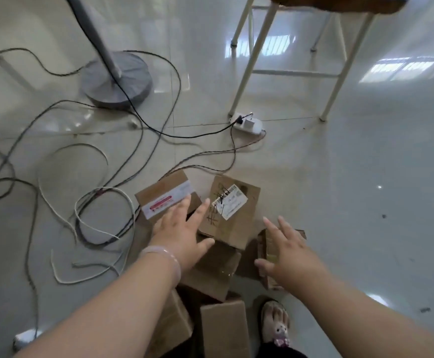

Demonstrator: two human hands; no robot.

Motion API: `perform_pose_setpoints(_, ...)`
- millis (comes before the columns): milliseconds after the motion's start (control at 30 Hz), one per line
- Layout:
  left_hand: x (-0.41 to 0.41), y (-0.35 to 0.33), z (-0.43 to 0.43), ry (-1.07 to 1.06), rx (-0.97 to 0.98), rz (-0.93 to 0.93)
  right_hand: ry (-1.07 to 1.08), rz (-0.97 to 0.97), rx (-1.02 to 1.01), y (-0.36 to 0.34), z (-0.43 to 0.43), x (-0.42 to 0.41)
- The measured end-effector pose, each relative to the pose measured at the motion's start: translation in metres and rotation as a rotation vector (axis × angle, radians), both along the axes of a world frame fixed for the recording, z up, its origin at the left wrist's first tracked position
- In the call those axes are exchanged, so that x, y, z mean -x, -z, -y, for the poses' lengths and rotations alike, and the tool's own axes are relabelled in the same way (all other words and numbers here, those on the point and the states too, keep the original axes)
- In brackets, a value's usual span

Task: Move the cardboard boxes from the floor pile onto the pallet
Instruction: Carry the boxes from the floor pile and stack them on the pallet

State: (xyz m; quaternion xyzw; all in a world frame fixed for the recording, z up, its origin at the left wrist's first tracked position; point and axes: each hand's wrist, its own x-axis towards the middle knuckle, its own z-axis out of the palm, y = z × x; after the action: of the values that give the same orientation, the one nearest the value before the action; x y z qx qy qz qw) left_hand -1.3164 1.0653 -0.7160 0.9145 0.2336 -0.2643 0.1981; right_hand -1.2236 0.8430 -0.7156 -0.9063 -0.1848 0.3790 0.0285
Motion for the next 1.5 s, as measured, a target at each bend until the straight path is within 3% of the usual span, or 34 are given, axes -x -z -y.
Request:
perform_pose_setpoints(167, -0.041, 0.119, 0.009, -0.004, 0.051, 0.056, 0.207, -0.031, -0.09, 0.122, -0.031, -0.025)
perform_pose_setpoints(333, -0.047, 0.199, 0.006, -0.066, 0.114, 0.041, 0.305, -0.086, -0.183, 0.194, -0.042, -0.036)
perform_pose_setpoints(500, -0.051, 0.225, 0.001, -0.076, 0.136, 0.091, 0.37, -0.173, -0.391, 0.219, -0.042, -0.035)
perform_pose_setpoints(633, -0.056, 0.201, 0.004, -0.141, 0.195, 0.138, 0.367, -0.173, -0.428, 0.195, -0.04, -0.04)
perform_pose_setpoints(833, -0.067, 0.089, 0.004, -0.24, 0.203, 0.228, 0.31, -0.129, -0.493, 0.08, -0.049, -0.066)
perform_pose_setpoints(1133, -0.05, -0.184, -0.017, -0.288, 0.218, 0.371, 0.189, -0.144, -0.612, -0.179, -0.064, -0.077)
perform_pose_setpoints(1300, -0.005, -0.338, -0.017, -0.383, 0.157, 0.382, 0.052, -0.2, -0.643, -0.318, -0.084, -0.055)
perform_pose_setpoints(1500, 0.096, -0.471, 0.011, -0.661, -0.043, 0.411, -0.214, -0.337, -0.735, -0.436, -0.11, 0.014)
